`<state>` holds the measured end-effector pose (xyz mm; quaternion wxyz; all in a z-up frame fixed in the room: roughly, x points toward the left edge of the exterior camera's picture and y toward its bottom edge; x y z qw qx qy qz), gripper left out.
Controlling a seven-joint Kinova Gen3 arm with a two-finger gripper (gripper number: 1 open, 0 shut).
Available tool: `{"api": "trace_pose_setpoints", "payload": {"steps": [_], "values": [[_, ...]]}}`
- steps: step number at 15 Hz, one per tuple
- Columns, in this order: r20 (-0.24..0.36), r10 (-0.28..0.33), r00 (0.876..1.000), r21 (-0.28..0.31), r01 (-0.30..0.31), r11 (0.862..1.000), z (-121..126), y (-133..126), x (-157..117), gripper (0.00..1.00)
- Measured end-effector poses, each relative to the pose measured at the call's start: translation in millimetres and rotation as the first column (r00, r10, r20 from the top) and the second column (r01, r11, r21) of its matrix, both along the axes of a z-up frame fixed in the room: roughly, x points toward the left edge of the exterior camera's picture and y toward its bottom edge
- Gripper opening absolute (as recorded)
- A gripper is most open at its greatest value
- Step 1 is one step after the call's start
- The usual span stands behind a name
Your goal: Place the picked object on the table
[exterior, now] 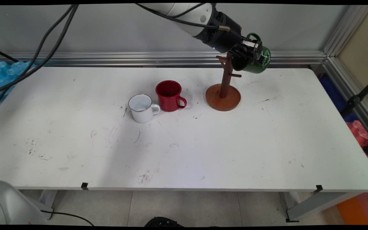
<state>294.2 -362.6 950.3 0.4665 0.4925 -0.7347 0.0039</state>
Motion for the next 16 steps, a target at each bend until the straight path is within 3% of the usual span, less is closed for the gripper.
{"api": "trace_pose_setpoints", "payload": {"steps": [8, 16], "values": [[0.010, -0.034, 0.999, 0.017, 0.034, 0.999, 9.8, 22.3, -0.1, 0.00], [0.133, -0.032, 0.991, 0.108, 0.018, 0.994, 12.7, 61.5, 12.1, 0.00]]}}
